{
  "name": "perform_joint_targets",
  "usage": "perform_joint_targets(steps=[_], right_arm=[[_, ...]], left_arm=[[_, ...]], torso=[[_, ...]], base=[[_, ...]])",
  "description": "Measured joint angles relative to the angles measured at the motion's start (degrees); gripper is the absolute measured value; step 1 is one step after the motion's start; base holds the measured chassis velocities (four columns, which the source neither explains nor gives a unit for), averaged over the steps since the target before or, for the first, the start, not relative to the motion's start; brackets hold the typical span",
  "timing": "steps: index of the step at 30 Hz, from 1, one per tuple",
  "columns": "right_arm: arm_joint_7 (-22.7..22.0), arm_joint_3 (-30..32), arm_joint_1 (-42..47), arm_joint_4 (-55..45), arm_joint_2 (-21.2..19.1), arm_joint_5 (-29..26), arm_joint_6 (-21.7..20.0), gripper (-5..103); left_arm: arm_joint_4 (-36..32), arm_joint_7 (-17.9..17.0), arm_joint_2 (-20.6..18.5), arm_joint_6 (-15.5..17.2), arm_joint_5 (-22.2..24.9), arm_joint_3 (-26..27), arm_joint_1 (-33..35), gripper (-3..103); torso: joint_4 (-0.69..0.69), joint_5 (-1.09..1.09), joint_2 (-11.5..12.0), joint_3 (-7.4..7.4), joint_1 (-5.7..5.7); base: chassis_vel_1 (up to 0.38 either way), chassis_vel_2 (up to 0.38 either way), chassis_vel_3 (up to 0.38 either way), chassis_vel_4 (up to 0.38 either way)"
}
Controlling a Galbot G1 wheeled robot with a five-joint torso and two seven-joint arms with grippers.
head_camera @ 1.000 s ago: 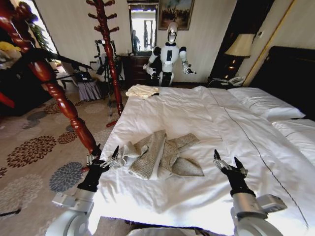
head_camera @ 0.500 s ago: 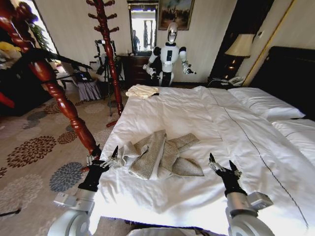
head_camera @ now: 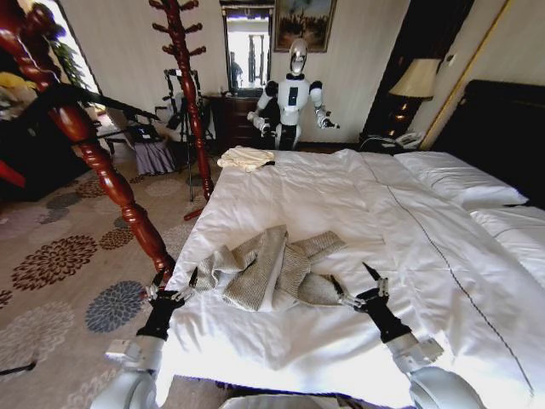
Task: Pick up the clothes from the bed and hang them on the clothes hanger.
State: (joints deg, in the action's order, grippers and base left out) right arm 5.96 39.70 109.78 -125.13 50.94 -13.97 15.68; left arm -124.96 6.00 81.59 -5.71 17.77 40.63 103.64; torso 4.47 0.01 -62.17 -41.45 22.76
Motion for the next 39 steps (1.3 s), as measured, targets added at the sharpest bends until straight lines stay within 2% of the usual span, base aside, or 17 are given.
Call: perform_joint_targets(steps=[1, 4, 5, 7, 9, 10, 13, 17, 20, 23, 24, 27, 28, 29, 31, 35, 39], right_arm=[[0.6, -0.2, 0.0, 0.3, -0.9, 0.0, -0.2, 100], [0.0, -0.8, 0.0, -0.1, -4.8, -2.8, -6.7, 100], [0.0, -0.8, 0.0, -0.1, -4.8, -2.8, -6.7, 100], [-2.7, -1.4, -0.9, -1.0, -7.9, -5.2, -13.5, 100], [-5.0, -2.5, -2.9, -1.6, -10.2, -5.8, -18.1, 100], [-5.0, -2.5, -2.9, -1.6, -10.2, -5.8, -18.1, 100], [-8.2, -5.2, -7.1, -1.6, -13.8, -5.6, -24.2, 100], [-8.7, -6.6, -9.8, 0.1, -15.9, -3.1, -28.3, 100], [-8.3, -8.3, -11.4, 2.0, -17.0, -4.2, -27.8, 100], [-4.6, -12.6, -14.1, 4.2, -17.5, -8.2, -24.3, 100], [-2.7, -14.9, -15.9, 4.9, -17.2, -8.3, -22.4, 100], [-1.4, -17.7, -18.4, 5.9, -16.4, -7.4, -20.8, 100], [-0.8, -22.1, -22.5, 7.5, -15.4, -6.1, -18.9, 100], [-0.8, -22.1, -22.5, 7.5, -15.4, -6.1, -18.9, 100], [-0.7, -26.4, -26.9, 9.3, -14.5, -4.9, -17.5, 100], [-1.6, -30.7, -31.8, 11.3, -13.4, -3.3, -18.9, 101], [-3.2, -34.9, -35.3, 13.6, -12.9, 0.0, -21.4, 91]], left_arm=[[0.2, 0.0, 0.0, -0.1, -0.1, 0.0, 0.2, 100], [-0.1, -0.2, 0.2, -0.3, -0.7, 0.3, 0.6, 100], [-0.1, -0.2, 0.2, -0.3, -0.7, 0.3, 0.6, 100], [-1.1, -0.7, 0.5, -0.3, -1.6, 0.5, 0.9, 100], [-1.7, -1.4, 0.8, -0.2, -2.1, 0.5, 1.3, 100], [-1.7, -1.4, 0.8, -0.2, -2.1, 0.5, 1.3, 100], [-2.5, -2.0, 1.2, 0.3, -2.9, 0.3, 1.5, 100], [-3.3, -2.5, 1.4, 0.8, -3.2, 0.1, 1.7, 100], [-3.7, -2.8, 1.4, 1.1, -3.3, 0.1, 1.9, 100], [-3.9, -3.2, 1.4, 1.5, -3.6, 0.1, 2.0, 100], [-3.9, -3.3, 1.4, 1.6, -3.7, 0.1, 2.0, 100], [-3.9, -3.4, 1.5, 1.7, -3.7, 0.1, 2.0, 100], [-3.9, -3.4, 1.6, 1.8, -3.9, 0.1, 2.0, 100], [-3.9, -3.4, 1.6, 1.8, -3.9, 0.1, 2.0, 100], [-3.8, -3.5, 1.7, 1.9, -4.0, 0.2, 2.0, 100], [-3.6, -3.7, 1.8, 2.1, -4.1, 0.5, 2.1, 100], [-3.4, -3.9, 1.8, 2.5, -4.0, 0.7, 1.9, 100]], torso=[[-0.01, -0.01, 0.0, 0.00, 0.00], [0.00, 0.00, 0.0, 0.00, 0.00], [0.00, 0.00, 0.0, 0.00, 0.00], [0.00, 0.00, 0.0, 0.00, 0.00], [0.00, 0.00, 0.0, 0.00, 0.00], [0.00, 0.00, 0.0, 0.00, 0.00], [-0.02, 0.00, 0.0, 0.00, 0.01], [0.00, -0.01, 0.0, 0.00, 0.00], [0.00, 0.00, 0.0, 0.00, 0.00], [0.01, -0.01, 0.0, 0.00, 0.00], [0.01, -0.02, 0.0, 0.00, 0.00], [0.00, -0.01, 0.0, 0.00, 0.00], [0.00, 0.00, 0.0, 0.00, 0.00], [0.00, 0.00, 0.0, 0.00, 0.00], [-0.01, 0.01, 0.0, -0.01, 0.00], [-0.03, -0.02, 0.0, 0.00, 0.00], [0.00, -0.02, 0.0, 0.00, 0.00]], base=[[0.000, 0.000, 0.000, 0.000], [0.000, 0.000, 0.000, 0.000], [0.000, 0.000, 0.000, 0.000], [0.000, 0.000, 0.000, 0.000], [0.000, 0.000, 0.000, 0.000], [0.000, 0.000, 0.000, 0.000], [0.000, 0.000, 0.000, 0.000], [0.000, 0.000, 0.000, 0.000], [0.000, 0.000, 0.000, 0.000], [0.000, 0.000, 0.000, 0.000], [0.000, 0.000, 0.000, 0.000], [0.000, 0.000, 0.000, 0.000], [0.000, 0.000, 0.000, 0.000], [0.000, 0.000, 0.000, 0.000], [0.000, 0.000, 0.000, 0.000], [0.000, 0.000, 0.000, 0.000], [0.000, 0.000, 0.000, 0.000]])
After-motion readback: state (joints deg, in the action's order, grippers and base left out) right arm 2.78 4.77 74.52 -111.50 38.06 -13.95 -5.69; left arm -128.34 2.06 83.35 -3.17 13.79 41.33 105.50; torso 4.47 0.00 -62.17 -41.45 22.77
